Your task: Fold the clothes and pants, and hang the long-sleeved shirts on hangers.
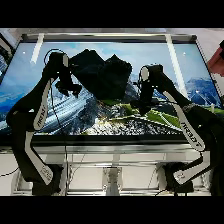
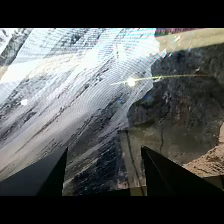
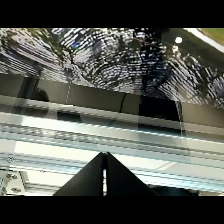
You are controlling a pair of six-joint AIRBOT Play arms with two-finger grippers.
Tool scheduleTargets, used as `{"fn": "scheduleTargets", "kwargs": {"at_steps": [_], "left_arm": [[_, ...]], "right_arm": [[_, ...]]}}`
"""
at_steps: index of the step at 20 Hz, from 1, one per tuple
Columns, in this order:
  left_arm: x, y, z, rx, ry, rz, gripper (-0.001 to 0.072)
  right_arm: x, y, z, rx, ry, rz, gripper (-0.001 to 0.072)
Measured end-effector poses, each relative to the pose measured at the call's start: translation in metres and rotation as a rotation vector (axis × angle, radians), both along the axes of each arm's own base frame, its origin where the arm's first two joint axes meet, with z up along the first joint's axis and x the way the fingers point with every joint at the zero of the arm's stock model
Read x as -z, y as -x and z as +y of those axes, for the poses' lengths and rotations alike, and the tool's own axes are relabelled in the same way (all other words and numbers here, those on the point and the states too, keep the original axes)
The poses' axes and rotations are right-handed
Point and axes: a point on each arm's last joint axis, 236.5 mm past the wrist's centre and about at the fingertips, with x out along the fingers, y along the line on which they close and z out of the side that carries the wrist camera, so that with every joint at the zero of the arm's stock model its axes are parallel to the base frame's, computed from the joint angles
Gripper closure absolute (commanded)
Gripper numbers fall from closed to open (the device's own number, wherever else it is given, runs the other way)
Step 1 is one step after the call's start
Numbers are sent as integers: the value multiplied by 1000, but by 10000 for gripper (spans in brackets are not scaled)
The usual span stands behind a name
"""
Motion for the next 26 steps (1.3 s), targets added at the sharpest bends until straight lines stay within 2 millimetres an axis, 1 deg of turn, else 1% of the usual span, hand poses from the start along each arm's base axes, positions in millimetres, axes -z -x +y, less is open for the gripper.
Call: {"fn": "scheduleTargets", "kwargs": {"at_steps": [7, 10, 11, 13, 14, 16, 18, 20, 22, 24, 26], "left_arm": [[0, 0, 0, 0, 0, 0, 174], [0, 0, 0, 0, 0, 0, 174], [0, 0, 0, 0, 0, 0, 174], [0, 0, 0, 0, 0, 0, 174], [0, 0, 0, 0, 0, 0, 174], [0, 0, 0, 0, 0, 0, 174], [0, 0, 0, 0, 0, 0, 174], [1, -1, 0, 0, 1, -2, 174], [2, -3, -1, 0, 3, -10, 174], [3, -11, -2, 0, 9, -42, 174], [4, -16, -3, 1, 14, -65, 173]], "right_arm": [[0, -1, 0, 0, -1, -2, 684], [5, -13, 6, 8, -22, -58, 684], [7, -21, 9, 13, -35, -93, 684], [13, -45, 16, 24, -70, -195, 684], [15, -60, 21, 29, -93, -259, 684], [15, -97, 30, 31, -147, -409, 683], [8, -137, 36, 26, -200, -572, 683], [-12, -181, 39, 44, -252, -745, 683], [-40, -225, 35, 77, -294, -899, 683], [-62, -260, 26, 125, -325, -995, 670], [-77, -290, 13, 182, -359, -1064, 673]]}}
